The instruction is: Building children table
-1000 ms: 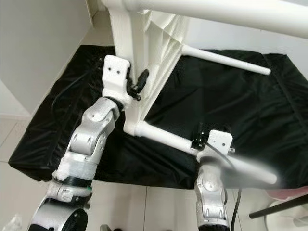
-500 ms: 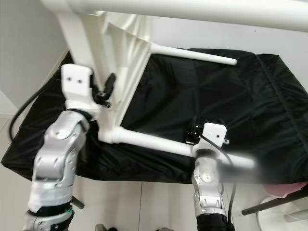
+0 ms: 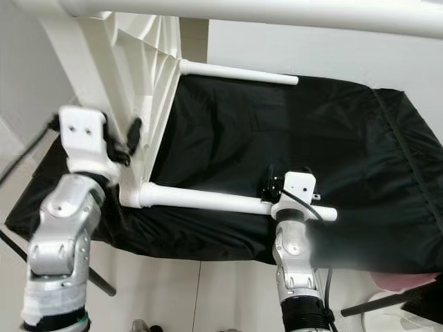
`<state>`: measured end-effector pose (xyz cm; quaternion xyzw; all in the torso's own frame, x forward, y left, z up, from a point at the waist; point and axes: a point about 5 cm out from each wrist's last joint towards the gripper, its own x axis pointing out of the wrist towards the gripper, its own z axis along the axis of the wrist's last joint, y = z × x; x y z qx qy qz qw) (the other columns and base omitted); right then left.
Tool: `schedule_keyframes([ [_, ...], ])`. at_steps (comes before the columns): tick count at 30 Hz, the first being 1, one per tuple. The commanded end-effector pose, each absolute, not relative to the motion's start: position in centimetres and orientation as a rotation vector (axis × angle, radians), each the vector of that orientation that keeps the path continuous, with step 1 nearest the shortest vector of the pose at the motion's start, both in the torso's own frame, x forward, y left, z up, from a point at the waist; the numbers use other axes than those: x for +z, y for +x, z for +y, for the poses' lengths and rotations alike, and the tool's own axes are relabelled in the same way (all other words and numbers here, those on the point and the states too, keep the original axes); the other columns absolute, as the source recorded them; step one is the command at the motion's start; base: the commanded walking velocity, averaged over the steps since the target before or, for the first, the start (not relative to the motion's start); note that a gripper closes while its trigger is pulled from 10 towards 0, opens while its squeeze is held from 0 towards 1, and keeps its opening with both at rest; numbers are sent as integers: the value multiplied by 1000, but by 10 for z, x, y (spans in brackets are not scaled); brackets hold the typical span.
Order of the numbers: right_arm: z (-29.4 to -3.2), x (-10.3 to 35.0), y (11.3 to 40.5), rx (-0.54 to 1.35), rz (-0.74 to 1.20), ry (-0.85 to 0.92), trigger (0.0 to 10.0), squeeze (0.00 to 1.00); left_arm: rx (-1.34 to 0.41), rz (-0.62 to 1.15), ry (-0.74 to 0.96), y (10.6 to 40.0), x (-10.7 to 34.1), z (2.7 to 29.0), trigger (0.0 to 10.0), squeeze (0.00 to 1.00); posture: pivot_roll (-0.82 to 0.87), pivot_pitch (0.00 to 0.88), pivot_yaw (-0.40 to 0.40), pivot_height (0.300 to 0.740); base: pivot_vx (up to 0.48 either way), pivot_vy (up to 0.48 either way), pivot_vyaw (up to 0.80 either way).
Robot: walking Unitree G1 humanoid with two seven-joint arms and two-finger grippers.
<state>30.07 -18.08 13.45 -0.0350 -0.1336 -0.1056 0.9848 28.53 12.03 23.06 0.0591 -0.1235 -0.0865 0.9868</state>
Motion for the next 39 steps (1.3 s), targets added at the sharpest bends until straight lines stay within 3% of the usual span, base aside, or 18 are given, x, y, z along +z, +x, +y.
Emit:
schedule_keyframes([
  [1,-184,130,298,-228,-261,-74,10000,0,-215,-270,150,283,232,112,10000,1000,9,100,-42,740,0,0,0],
  [2,-185,130,297,-232,-261,-74,10000,0,-244,-270,173,283,231,107,10000,224,9,100,-42,740,0,0,0],
  [3,-185,129,297,-234,-260,-74,10000,0,-256,-270,184,282,231,106,10000,224,9,100,-42,740,0,0,0],
  [4,-186,128,296,-239,-259,-74,10000,0,-288,-279,169,281,231,103,10000,0,3,103,-35,740,0,0,0],
  [10,-188,124,290,-255,-253,-76,10000,0,-453,-326,79,267,236,96,10000,0,-5,109,-19,740,0,0,0],
  [22,-188,121,291,-241,-244,-88,10000,0,-541,-380,78,236,236,115,10000,0,20,114,-28,740,0,0,0],
  [36,-182,123,298,-191,-248,-96,10000,0,-576,-273,126,221,233,134,10000,0,54,98,-63,740,0,0,0],
  [39,-178,124,301,-171,-252,-100,10000,0,-659,-192,127,210,222,131,10000,0,63,96,-71,740,0,0,0],
])
